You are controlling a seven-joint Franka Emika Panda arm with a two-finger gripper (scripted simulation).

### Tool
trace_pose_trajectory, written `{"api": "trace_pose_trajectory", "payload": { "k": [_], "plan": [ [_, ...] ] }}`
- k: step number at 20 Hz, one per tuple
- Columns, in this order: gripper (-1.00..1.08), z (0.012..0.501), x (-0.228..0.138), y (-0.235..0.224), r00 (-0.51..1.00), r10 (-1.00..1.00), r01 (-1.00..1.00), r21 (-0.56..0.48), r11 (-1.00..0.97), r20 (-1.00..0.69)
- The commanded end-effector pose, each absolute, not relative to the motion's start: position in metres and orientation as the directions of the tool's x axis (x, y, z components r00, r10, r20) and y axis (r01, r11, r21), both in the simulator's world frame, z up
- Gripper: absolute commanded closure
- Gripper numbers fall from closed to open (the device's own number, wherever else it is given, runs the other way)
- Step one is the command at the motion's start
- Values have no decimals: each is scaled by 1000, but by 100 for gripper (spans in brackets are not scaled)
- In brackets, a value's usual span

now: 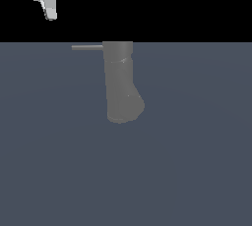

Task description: Turn on the faucet by rotating a designated handle.

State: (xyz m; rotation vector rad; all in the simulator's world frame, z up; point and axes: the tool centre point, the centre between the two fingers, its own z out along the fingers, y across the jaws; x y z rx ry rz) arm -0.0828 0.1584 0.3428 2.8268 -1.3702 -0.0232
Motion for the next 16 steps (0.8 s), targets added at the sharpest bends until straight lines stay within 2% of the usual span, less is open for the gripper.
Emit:
{"api": "trace_pose_trajectory", "payload": {
  "k": [1,16],
  "plan": [
    [108,336,-69,162,580,-815,-815,5,-580,-13],
    [108,292,14,164,311,-950,-950,2,-311,-4]
  ]
}}
